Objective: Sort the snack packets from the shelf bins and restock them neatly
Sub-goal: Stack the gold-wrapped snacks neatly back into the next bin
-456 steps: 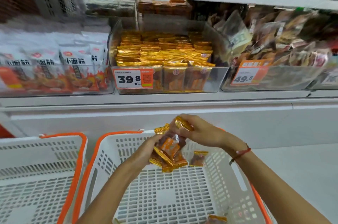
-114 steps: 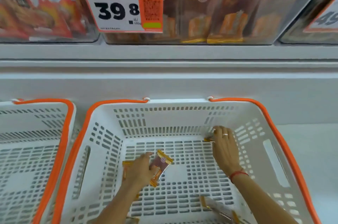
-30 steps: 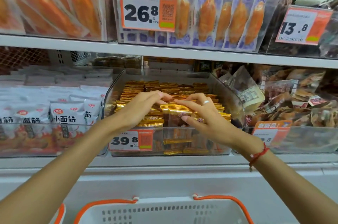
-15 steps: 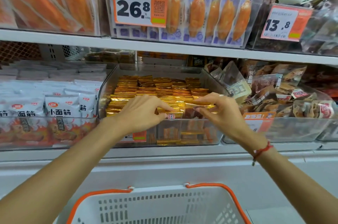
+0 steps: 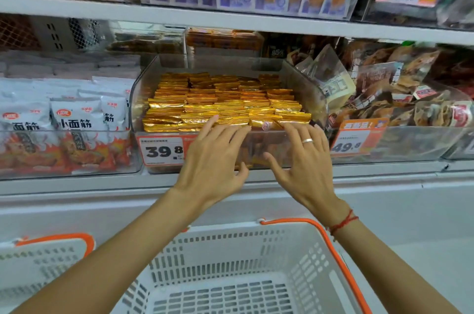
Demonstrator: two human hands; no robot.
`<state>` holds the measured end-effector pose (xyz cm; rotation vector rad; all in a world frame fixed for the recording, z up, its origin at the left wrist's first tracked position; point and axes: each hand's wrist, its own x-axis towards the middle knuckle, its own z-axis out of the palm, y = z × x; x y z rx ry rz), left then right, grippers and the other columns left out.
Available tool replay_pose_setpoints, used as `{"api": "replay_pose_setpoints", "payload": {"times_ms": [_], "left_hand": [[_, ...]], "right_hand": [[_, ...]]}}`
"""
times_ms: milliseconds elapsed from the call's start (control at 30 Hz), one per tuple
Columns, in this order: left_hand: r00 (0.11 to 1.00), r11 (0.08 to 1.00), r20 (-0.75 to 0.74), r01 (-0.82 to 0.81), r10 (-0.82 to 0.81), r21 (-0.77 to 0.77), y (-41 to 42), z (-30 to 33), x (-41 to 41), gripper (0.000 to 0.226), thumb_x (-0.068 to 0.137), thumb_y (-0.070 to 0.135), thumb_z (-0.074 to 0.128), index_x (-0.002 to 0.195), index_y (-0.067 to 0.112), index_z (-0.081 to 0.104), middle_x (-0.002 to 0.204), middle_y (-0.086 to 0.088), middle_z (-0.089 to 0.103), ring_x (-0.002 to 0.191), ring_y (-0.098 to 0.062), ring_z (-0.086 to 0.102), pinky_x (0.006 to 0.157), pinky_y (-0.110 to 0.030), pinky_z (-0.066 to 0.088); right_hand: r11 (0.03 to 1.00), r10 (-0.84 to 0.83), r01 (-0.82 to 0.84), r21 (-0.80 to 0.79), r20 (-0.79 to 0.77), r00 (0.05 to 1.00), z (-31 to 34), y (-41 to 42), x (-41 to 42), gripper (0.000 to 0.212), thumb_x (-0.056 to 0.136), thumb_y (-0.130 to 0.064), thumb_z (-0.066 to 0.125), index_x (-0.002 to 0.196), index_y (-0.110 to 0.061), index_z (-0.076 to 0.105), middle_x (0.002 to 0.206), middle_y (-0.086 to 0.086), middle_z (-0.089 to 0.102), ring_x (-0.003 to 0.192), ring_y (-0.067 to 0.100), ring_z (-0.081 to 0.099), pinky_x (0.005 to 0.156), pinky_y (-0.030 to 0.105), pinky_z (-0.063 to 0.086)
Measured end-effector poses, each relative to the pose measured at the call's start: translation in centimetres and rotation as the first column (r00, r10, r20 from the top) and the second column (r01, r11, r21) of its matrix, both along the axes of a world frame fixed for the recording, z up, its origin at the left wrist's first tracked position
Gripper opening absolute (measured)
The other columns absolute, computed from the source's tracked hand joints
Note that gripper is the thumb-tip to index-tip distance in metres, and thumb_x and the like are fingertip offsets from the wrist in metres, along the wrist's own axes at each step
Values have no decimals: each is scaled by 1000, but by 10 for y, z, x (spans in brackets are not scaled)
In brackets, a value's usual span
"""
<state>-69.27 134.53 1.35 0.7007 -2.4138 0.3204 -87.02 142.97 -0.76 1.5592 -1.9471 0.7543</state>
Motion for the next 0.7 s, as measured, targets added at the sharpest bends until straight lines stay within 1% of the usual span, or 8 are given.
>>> {"api": "replay_pose_setpoints", "payload": {"times_ms": [100, 200, 333, 400, 467, 533, 600, 700], "left_hand": [[1000, 999, -9, 12, -11, 44, -4, 8, 0, 58, 71, 40, 61, 123, 14, 63, 111, -4, 71, 100, -22, 66, 108, -38, 32], [999, 996, 34, -12, 9, 85, -2, 14, -2, 49, 77, 38, 62, 122, 18, 62, 110, -1, 70, 99, -21, 61, 96, -35, 44], [998, 995, 53, -37, 32, 88, 0, 15, -6, 52, 84, 39, 60, 131, 20, 53, 121, -1, 63, 110, -22, 54, 96, -34, 40], [996, 996, 87, -36, 29, 81, -1, 14, -7, 56, 83, 38, 59, 135, 19, 48, 125, -3, 58, 113, -22, 49, 100, -35, 36], [992, 998, 123, -22, 16, 53, -1, 10, -2, 63, 80, 33, 62, 138, 15, 44, 132, -5, 54, 121, -23, 46, 111, -38, 27], [999, 1000, 54, -4, 3, 13, 6, 0, 9, 68, 80, 24, 65, 143, 11, 42, 141, -7, 49, 132, -25, 41, 118, -41, 18], [994, 1000, -107, 29, -29, -3, 20, -19, 26, 61, 82, 17, 61, 140, 10, 46, 141, -7, 49, 132, -24, 41, 117, -39, 22], [947, 991, -319, 77, -38, 110, 50, -76, 60, 43, 84, 16, 54, 126, 12, 58, 126, -3, 59, 116, -21, 49, 99, -34, 37]], "right_hand": [[1000, 24, -24, 9, 7, 1000, 2, -5, 0, 59, 85, -62, 50, 124, -18, 56, 121, 3, 61, 120, 26, 46, 110, 44, 24], [998, 66, -66, 23, 3, 998, 5, -9, 3, 57, 84, -66, 49, 116, -20, 58, 112, 1, 62, 113, 26, 48, 103, 44, 27], [976, 94, -85, 202, -37, 995, 21, -9, -4, 62, 80, -69, 50, 117, -20, 56, 109, 2, 61, 104, 25, 51, 96, 42, 32], [952, 117, -94, 291, -64, 991, 28, -8, -4, 68, 78, -69, 51, 124, -19, 53, 117, 4, 58, 110, 26, 49, 101, 44, 30], [951, 139, -116, 286, -61, 988, 27, 1, 0, 72, 79, -62, 54, 135, -18, 46, 131, 6, 51, 123, 27, 43, 110, 47, 25], [976, 168, -161, 147, -36, 985, 19, 20, 9, 68, 84, -46, 60, 142, -16, 41, 139, 8, 46, 131, 27, 37, 114, 45, 24], [972, 233, -232, -26, -1, 973, -1, 44, 23, 55, 88, -29, 64, 138, -12, 47, 134, 7, 52, 125, 25, 43, 107, 38, 33], [956, 285, -293, 30, 162, 945, -56, 80, 38, 33, 91, -22, 62, 123, -15, 58, 117, 1, 62, 109, 21, 54, 89, 34, 46]]}}
